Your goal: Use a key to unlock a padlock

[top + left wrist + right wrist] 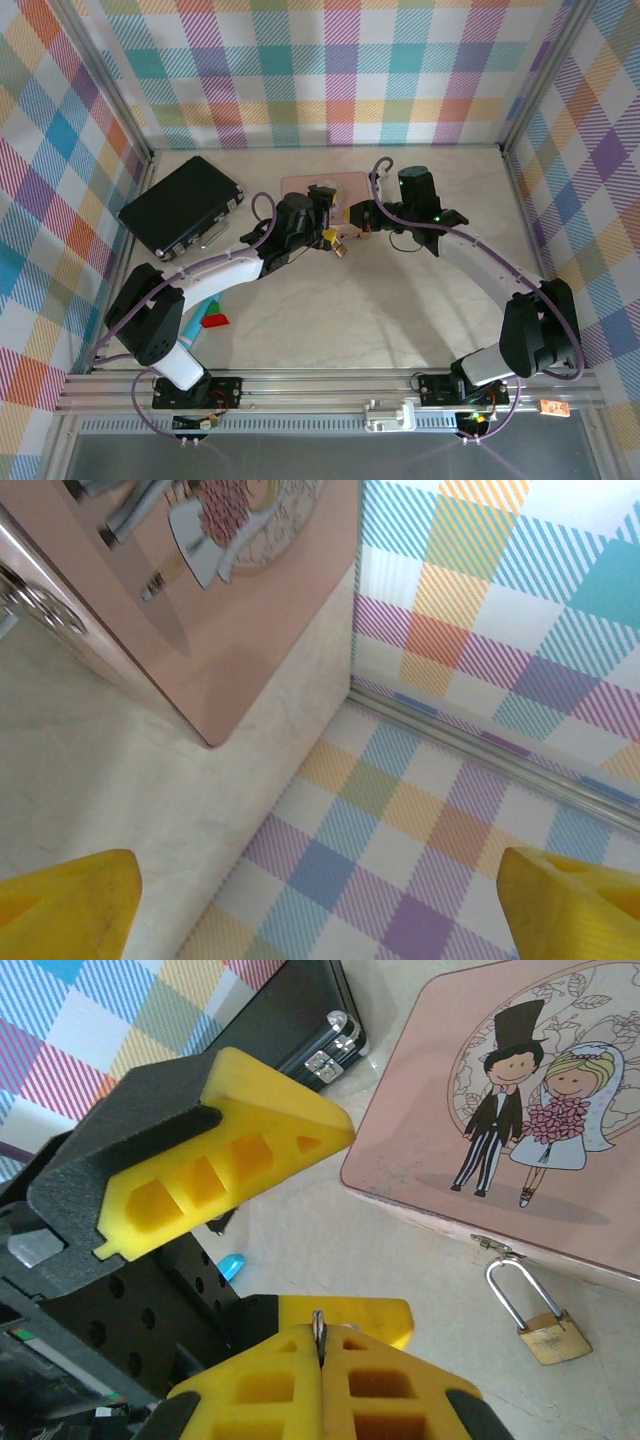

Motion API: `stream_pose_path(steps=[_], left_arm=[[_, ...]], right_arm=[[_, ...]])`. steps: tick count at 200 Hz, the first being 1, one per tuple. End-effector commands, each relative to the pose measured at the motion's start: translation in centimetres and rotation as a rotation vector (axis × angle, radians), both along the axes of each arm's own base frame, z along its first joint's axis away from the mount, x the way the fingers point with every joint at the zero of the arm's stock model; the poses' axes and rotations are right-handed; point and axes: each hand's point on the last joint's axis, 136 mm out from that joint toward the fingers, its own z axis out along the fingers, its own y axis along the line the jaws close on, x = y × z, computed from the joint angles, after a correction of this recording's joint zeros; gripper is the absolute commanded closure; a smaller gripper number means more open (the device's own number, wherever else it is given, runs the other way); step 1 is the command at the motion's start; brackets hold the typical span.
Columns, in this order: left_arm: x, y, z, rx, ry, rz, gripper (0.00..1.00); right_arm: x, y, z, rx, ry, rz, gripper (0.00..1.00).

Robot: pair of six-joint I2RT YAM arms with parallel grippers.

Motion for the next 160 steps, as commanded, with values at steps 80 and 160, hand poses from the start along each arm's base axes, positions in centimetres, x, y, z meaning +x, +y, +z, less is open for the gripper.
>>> stream_pose_path(steps=[80, 160], left_arm=[[0.7, -2.4, 1.0, -0.176, -0.012, 0.003, 0.27], [0.9, -0.8, 0.5, -0.181, -0.014, 0.056, 0.52]], right_arm=[[-0.7, 0.8, 0.1, 0.071, 0.007, 0.048, 1.00], [-0.2, 0.8, -0.2, 0.054, 0.011, 0.037, 1.00]])
